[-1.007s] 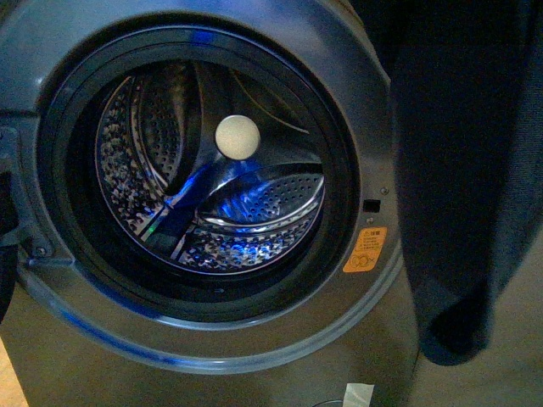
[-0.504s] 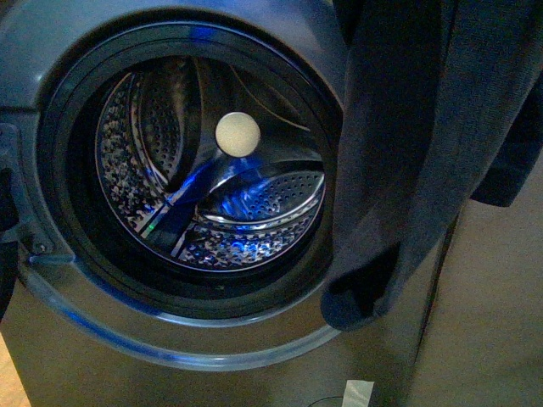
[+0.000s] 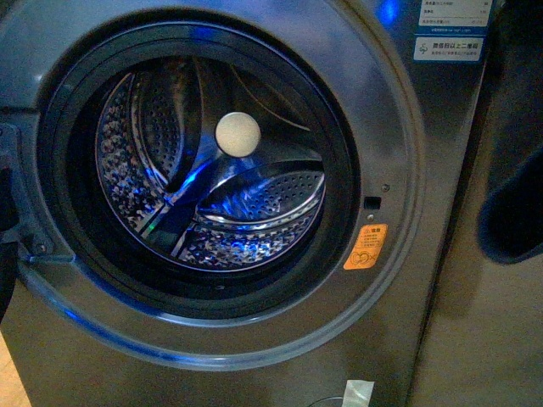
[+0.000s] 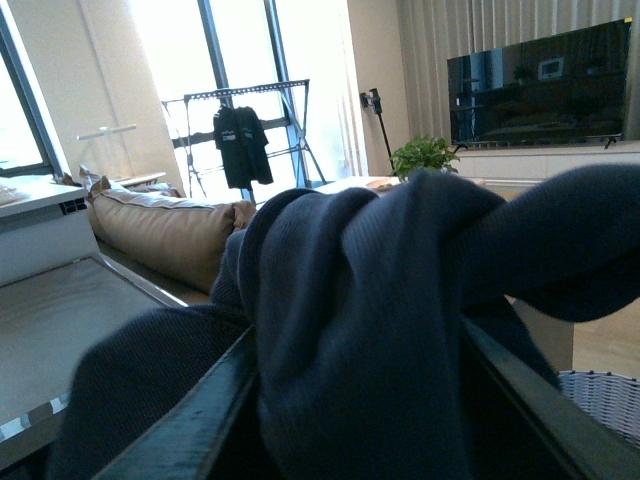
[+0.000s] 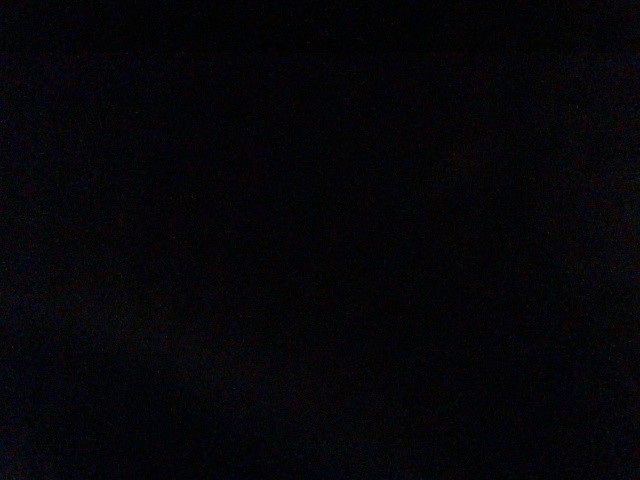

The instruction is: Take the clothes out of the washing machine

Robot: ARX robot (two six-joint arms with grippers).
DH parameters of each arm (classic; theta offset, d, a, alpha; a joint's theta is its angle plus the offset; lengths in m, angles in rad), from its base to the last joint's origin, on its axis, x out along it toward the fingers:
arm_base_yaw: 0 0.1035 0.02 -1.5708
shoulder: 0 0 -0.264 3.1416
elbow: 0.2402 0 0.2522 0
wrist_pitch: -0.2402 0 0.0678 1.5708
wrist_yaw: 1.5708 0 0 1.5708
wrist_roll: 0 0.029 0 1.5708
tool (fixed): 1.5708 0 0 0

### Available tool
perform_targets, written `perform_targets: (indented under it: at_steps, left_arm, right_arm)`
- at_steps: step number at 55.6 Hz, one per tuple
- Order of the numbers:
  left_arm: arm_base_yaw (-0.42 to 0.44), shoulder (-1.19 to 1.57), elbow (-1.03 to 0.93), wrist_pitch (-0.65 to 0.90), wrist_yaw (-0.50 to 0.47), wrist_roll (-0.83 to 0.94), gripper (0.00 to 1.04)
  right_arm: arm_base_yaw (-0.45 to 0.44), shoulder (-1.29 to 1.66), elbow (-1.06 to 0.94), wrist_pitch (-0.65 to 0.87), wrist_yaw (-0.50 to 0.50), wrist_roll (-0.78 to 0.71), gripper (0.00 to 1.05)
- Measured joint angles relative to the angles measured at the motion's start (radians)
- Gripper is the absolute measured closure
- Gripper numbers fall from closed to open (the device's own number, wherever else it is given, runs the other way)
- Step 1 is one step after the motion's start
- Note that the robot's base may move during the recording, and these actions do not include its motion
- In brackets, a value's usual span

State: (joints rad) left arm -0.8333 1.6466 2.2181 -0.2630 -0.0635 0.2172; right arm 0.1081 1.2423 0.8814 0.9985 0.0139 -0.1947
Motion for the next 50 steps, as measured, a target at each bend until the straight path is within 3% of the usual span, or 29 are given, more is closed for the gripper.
perform_targets:
  at_steps: [9, 15, 31, 38, 45, 50]
  left_arm:
    - [0.000, 0.000, 0.000, 0.000, 0.000, 0.000, 0.27]
    - [0.000, 0.000, 0.000, 0.000, 0.000, 0.003, 0.05]
    - [0.000, -0.002, 0.002, 0.000, 0.002, 0.005, 0.07]
    - [0.000, -0.002, 0.004, 0.000, 0.003, 0.005, 0.07]
    - [0.000, -0.002, 0.004, 0.000, 0.003, 0.005, 0.07]
    - [0.000, -0.002, 0.004, 0.000, 0.003, 0.005, 0.07]
  right_arm:
    - [-0.186, -0.040, 0.005, -0.011, -0.095, 0.036, 0.98]
    - [-0.388, -0.055, 0.039, -0.050, -0.223, 0.113, 0.98]
    - [-0.881, 0.042, 0.137, -0.216, -0.538, 0.349, 0.98]
    - [-1.109, 0.202, 0.195, -0.384, -0.664, 0.395, 0.98]
    - [-1.217, 0.338, 0.246, -0.613, -0.762, 0.404, 0.98]
    - [-1.253, 0.431, 0.292, -0.764, -0.767, 0.408, 0.81]
